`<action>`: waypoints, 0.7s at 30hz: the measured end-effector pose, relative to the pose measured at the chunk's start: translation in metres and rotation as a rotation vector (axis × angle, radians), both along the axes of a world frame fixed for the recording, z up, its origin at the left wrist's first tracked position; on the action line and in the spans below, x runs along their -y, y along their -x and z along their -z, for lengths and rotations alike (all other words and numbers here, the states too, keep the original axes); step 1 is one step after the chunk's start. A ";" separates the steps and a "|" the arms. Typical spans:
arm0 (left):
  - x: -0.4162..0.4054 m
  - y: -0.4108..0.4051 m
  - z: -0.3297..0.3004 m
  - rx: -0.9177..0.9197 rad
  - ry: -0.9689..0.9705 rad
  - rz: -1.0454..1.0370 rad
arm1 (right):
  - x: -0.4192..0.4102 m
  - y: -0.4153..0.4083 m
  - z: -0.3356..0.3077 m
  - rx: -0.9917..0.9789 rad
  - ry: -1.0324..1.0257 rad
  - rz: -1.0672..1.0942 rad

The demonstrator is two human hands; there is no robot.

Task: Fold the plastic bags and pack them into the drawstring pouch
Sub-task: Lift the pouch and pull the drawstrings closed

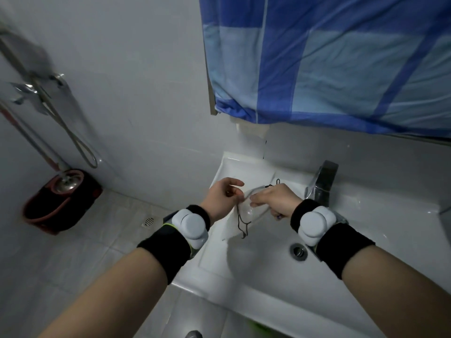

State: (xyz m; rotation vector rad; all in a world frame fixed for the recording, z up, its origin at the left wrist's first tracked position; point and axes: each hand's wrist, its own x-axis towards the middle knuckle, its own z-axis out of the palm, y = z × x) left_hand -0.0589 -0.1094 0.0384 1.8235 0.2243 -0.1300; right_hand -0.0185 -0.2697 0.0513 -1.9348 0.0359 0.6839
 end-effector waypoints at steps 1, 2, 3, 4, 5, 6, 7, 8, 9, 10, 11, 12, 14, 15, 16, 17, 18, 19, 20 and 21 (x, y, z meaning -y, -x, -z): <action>-0.001 -0.001 -0.003 -0.012 0.016 0.001 | 0.004 -0.001 -0.004 0.029 -0.035 0.043; -0.003 -0.001 -0.005 -0.026 0.038 0.005 | 0.007 -0.002 -0.007 0.061 -0.061 0.083; -0.004 -0.003 -0.008 -0.044 0.065 0.009 | 0.011 -0.004 -0.012 0.096 -0.094 0.110; -0.005 -0.003 -0.008 -0.076 0.096 0.005 | 0.014 -0.005 -0.014 0.123 -0.133 0.127; -0.007 -0.003 -0.012 -0.104 0.125 0.003 | 0.017 -0.006 -0.018 0.158 -0.171 0.152; -0.008 -0.004 -0.017 -0.127 0.153 0.005 | 0.021 -0.007 -0.023 0.191 -0.203 0.188; -0.009 -0.004 -0.021 -0.146 0.181 0.012 | 0.024 -0.008 -0.026 0.216 -0.225 0.226; -0.010 -0.005 -0.025 -0.160 0.205 0.022 | 0.027 -0.010 -0.029 0.237 -0.233 0.253; -0.011 -0.005 -0.030 -0.171 0.221 0.035 | 0.030 -0.011 -0.031 0.255 -0.229 0.257; -0.012 -0.006 -0.034 -0.177 0.229 0.048 | 0.033 -0.012 -0.032 0.260 -0.210 0.231; -0.013 -0.006 -0.038 -0.177 0.228 0.063 | 0.035 -0.012 -0.034 0.253 -0.183 0.183; -0.015 -0.007 -0.042 -0.175 0.225 0.076 | 0.037 -0.011 -0.037 0.229 -0.149 0.121; -0.017 -0.006 -0.050 -0.171 0.226 0.091 | 0.038 -0.008 -0.043 0.167 -0.106 0.002; -0.018 -0.006 -0.054 -0.168 0.228 0.096 | 0.038 -0.007 -0.045 0.153 -0.097 -0.028; -0.020 -0.006 -0.057 -0.167 0.229 0.099 | 0.037 -0.006 -0.047 0.158 -0.100 -0.031; -0.020 -0.006 -0.061 -0.164 0.228 0.106 | 0.035 -0.006 -0.049 0.180 -0.106 -0.008; -0.021 -0.005 -0.064 -0.163 0.225 0.115 | 0.033 -0.005 -0.051 0.203 -0.119 0.024; -0.021 -0.004 -0.067 -0.160 0.222 0.124 | 0.031 -0.004 -0.052 0.224 -0.134 0.051; -0.022 -0.004 -0.069 -0.156 0.216 0.134 | 0.029 -0.004 -0.054 0.236 -0.147 0.073; -0.023 -0.003 -0.071 -0.154 0.214 0.143 | 0.028 -0.003 -0.055 0.242 -0.151 0.080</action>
